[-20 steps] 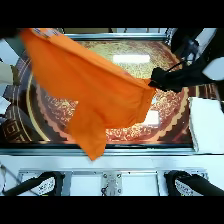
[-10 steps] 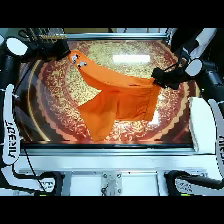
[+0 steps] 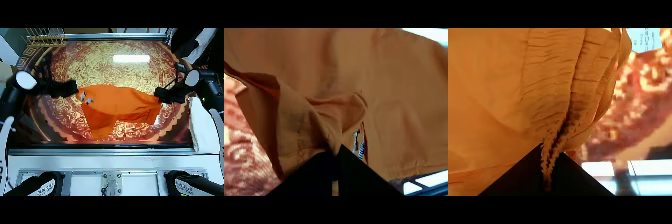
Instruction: Fold the clothes and pants, and hang the long-sleeved shirts on hangers.
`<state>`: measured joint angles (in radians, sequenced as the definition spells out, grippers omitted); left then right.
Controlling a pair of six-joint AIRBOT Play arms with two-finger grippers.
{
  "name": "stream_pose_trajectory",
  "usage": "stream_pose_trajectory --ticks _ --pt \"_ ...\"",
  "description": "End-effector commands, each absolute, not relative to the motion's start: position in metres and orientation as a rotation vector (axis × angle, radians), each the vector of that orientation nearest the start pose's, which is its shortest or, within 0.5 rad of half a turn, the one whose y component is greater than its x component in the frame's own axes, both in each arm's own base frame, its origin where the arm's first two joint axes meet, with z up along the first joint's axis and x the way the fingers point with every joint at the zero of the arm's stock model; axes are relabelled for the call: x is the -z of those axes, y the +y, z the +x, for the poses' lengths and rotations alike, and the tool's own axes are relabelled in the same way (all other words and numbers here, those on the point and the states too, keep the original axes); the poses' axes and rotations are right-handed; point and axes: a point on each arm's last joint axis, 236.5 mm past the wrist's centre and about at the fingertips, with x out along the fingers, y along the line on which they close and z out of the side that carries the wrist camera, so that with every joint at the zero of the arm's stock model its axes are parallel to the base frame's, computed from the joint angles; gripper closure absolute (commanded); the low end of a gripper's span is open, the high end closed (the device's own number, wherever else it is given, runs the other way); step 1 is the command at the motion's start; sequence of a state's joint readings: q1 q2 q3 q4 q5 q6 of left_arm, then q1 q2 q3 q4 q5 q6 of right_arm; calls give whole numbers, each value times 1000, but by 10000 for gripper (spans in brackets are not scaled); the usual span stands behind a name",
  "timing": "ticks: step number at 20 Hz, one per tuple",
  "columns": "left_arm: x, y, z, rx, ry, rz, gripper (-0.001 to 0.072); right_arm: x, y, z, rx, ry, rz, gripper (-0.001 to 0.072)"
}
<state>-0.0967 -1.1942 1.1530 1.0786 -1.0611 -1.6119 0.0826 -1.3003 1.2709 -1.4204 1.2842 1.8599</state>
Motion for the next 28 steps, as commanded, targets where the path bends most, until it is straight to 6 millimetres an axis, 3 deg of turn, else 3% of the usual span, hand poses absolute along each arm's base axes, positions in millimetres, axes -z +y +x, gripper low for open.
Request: stream_pose_trajectory --ticks 1,4,8,18,21,23,24,26,28 --pt "-6 -148 318 313 1229 -423 699 5 62 334 51 1468 292 698" --pt "30 -149 289 281 1262 -434 699 34 68 314 48 1530 295 698" --pt "60 -141 271 231 1308 -455 699 50 74 298 41 1579 288 697" --pt "63 -143 260 239 1354 -458 699 50 77 297 36 1581 293 689" --pt "54 -143 269 243 1328 -459 699 45 76 300 32 1561 294 691" --pt "11 -138 300 256 1208 -478 699 18 77 316 4 1475 289 693" --pt "-27 -132 320 263 1100 -488 699 -4 78 327 -32 1405 270 693" --pt "-125 -113 352 271 842 -499 699 -70 81 350 -104 1218 237 694" --pt "-237 -90 357 275 564 -488 699 -150 84 360 -158 1009 230 694"
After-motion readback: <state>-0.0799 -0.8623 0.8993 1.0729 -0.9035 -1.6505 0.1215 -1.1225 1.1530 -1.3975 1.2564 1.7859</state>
